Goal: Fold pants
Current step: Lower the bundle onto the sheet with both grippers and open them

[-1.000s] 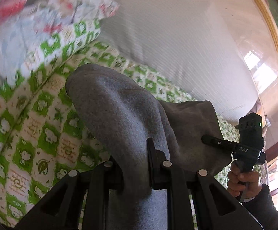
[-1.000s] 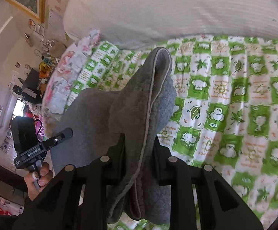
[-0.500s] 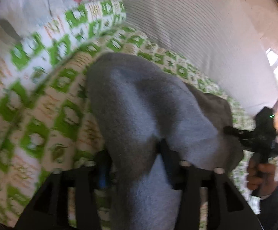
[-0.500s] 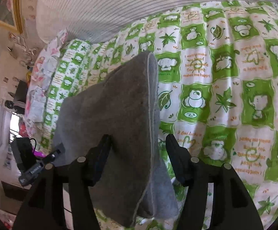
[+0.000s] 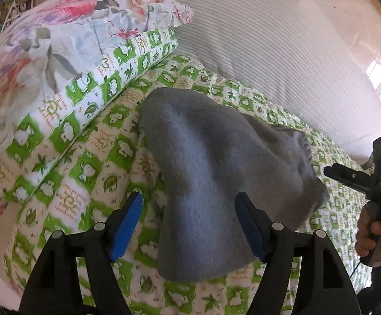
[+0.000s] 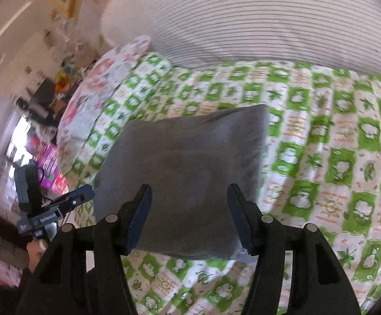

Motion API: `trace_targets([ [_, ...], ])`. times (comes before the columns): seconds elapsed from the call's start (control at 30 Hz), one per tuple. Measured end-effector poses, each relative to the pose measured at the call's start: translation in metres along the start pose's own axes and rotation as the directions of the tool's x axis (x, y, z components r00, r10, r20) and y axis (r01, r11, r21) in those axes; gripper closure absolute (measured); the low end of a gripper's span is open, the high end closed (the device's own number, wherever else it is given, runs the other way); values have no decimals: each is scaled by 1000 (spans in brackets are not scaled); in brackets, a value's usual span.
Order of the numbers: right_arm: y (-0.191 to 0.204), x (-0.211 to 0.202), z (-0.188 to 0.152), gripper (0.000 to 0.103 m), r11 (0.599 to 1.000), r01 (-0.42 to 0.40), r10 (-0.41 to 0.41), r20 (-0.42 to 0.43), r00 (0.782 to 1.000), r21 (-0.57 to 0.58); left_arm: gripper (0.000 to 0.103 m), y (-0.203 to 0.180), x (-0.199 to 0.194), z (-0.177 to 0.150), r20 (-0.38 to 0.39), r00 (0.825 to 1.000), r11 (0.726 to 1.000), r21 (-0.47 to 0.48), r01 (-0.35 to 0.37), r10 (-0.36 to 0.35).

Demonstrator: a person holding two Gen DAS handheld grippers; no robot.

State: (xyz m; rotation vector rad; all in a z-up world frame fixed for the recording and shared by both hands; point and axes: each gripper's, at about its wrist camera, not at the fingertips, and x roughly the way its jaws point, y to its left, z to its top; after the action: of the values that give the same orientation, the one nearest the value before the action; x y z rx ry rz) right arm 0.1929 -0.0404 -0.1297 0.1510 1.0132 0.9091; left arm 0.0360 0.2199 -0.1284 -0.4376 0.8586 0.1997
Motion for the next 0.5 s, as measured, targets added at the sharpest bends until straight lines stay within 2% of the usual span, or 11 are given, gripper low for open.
trace_targets([
  [0.1,7,7,-4,42,1000,13,-13,-15,1000,-24,30,-1,0,0,3,1000,1000,-3,23,-22],
  [0.23,11,14,-10,43,998,46,-47,-23,999,-46,30,-8,-5,-3,2,994,994,6,107,-107],
  [0.3,13,18,-10,54,995,77,-79,-30,996,-64,30,-17,-3,-2,1,991,990,34,137,-137],
  [0.37,12,22,-9,57,992,107,-110,-41,993,-67,29,-23,3,-1,-7,991,989,58,133,-133],
  [0.47,2,30,-10,60,988,146,-150,-63,987,-57,29,-18,25,-3,-61,992,992,57,114,-110],
  [0.5,-2,32,-11,67,986,160,-164,-74,984,-55,29,-14,31,-4,-73,992,993,50,106,-103],
])
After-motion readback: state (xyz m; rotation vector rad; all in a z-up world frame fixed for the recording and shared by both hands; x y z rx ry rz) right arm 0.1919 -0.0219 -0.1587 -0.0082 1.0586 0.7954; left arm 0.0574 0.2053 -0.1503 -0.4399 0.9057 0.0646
